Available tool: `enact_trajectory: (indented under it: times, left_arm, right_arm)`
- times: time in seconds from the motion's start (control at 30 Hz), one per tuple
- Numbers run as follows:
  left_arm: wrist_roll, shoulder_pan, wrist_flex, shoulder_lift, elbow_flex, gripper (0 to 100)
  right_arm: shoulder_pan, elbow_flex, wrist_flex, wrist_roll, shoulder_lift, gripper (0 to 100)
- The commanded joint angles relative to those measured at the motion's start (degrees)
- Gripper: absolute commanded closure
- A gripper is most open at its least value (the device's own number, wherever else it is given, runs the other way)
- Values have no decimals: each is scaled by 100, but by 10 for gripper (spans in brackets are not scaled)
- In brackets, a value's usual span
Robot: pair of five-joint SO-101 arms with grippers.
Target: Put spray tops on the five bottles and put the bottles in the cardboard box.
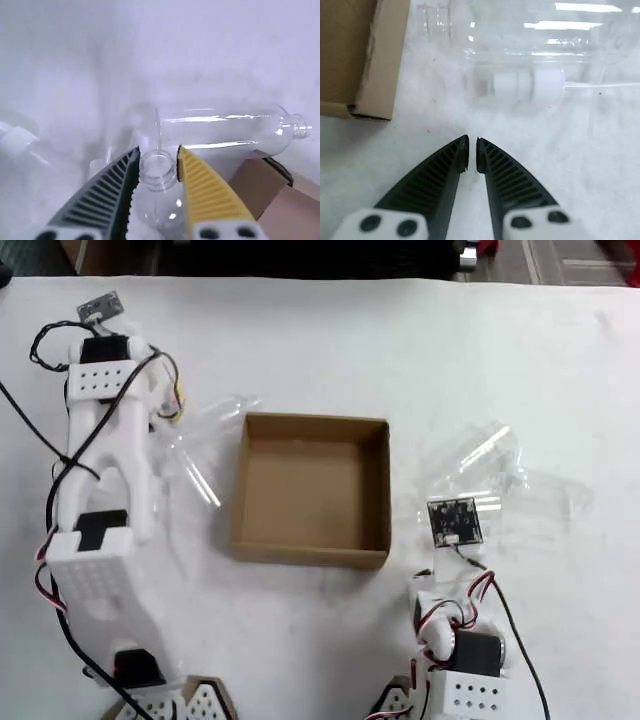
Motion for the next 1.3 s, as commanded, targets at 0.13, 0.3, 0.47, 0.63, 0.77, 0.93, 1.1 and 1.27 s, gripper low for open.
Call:
enact_trajectory:
  times: [0.13, 0.3, 0.47, 0.63, 0.77, 0.93, 1.1, 1.27]
  left_arm:
    - [-26, 330, 431, -338, -580, 928]
    - [-44, 804, 1213, -725, -1380, 928]
    - [-686, 1182, 1538, -1138, -1767, 928]
    - [-862, 1200, 1512, -1622, -1793, 928]
    - [-976, 1209, 1538, -2176, -1758, 928]
    - [-1600, 1525, 1486, -2958, -1758, 928]
    - [-2136, 2185, 1011, -3196, -1741, 928]
    - [-2374, 2756, 958, -3178, -1618, 928]
  right_arm:
    - [48, 53, 40, 62, 4, 981]
    - [48, 53, 40, 62, 4, 981]
    - [48, 53, 40, 62, 4, 981]
    - [48, 53, 40, 62, 4, 981]
    - [48, 53, 40, 62, 4, 981]
    - [48, 53, 40, 62, 4, 981]
    - [48, 53, 40, 62, 4, 981]
    - [57, 53, 40, 62, 4, 981]
